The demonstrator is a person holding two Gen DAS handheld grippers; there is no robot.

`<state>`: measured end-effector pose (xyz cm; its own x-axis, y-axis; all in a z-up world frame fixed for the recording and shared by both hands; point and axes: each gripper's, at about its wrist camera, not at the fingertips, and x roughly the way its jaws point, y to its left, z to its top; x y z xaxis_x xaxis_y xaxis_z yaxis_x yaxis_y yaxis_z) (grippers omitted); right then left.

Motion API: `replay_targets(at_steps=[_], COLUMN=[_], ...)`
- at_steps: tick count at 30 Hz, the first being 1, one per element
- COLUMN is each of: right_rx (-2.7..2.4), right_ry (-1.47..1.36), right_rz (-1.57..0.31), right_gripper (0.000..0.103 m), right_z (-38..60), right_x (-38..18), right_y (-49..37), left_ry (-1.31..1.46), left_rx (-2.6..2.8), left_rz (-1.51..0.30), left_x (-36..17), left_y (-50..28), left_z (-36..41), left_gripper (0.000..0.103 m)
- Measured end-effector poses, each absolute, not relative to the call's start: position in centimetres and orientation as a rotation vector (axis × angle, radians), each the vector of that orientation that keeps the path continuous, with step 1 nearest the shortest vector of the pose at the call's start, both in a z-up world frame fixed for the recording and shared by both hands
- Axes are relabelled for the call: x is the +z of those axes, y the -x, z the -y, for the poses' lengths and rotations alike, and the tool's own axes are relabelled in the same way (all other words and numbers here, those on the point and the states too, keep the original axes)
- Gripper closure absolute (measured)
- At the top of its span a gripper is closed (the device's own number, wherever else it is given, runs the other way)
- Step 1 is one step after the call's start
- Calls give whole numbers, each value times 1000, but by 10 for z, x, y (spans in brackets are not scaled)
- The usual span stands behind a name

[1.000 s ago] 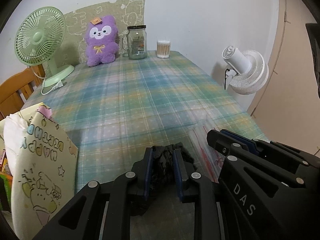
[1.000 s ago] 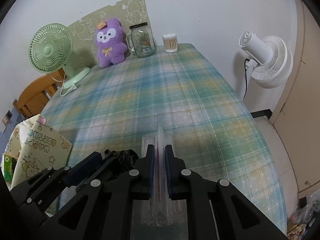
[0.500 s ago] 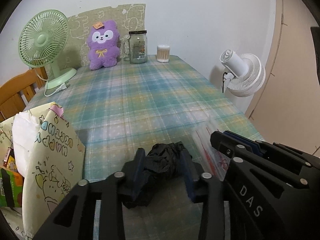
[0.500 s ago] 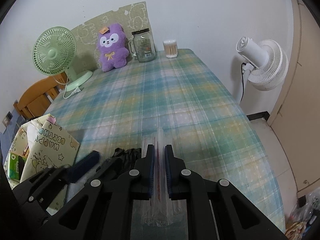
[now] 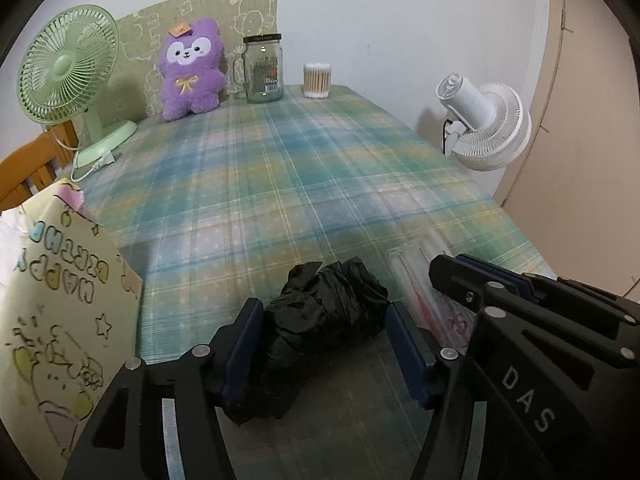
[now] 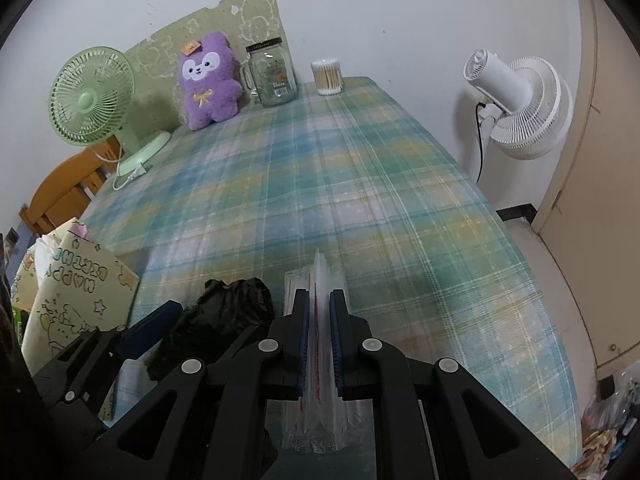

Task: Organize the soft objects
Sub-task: 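Lift and carry the black bag and straw bag over the yellow box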

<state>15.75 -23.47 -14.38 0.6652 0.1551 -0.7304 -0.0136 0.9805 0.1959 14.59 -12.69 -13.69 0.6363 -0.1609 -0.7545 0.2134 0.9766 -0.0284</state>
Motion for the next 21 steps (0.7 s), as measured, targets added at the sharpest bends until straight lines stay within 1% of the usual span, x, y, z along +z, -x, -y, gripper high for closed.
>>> replay_targets(at_steps=[2,3,4,10,16,21], right_rx=[93,92,93,95,96,97], right_ry=[-180,-181,-182,-177,-169,-163], right_rz=[-849,-853,-855,-859,-849,-826], right_gripper=[90,90,90,90,90,90], right_z=[235,235,235,234,231,229], right_x=[-148,-149,-150,-150,-145,-136], right_y=[-161,-162,-164,-168,-166,-159], left_ry=[-66,-68,-72,-72,-56,-47], left_rx=[-219,-216,-215,-230,-237,-241], left_rz=[-854,-852,-856,-854,-853,-833], left_x=[-137,-137,-138,-137,-132,-124], left_y=[-148,-148,-149,-153,-151,-144], left_z=[129,129,130,130,127,126], left_gripper=[39,43,49,59,64,65])
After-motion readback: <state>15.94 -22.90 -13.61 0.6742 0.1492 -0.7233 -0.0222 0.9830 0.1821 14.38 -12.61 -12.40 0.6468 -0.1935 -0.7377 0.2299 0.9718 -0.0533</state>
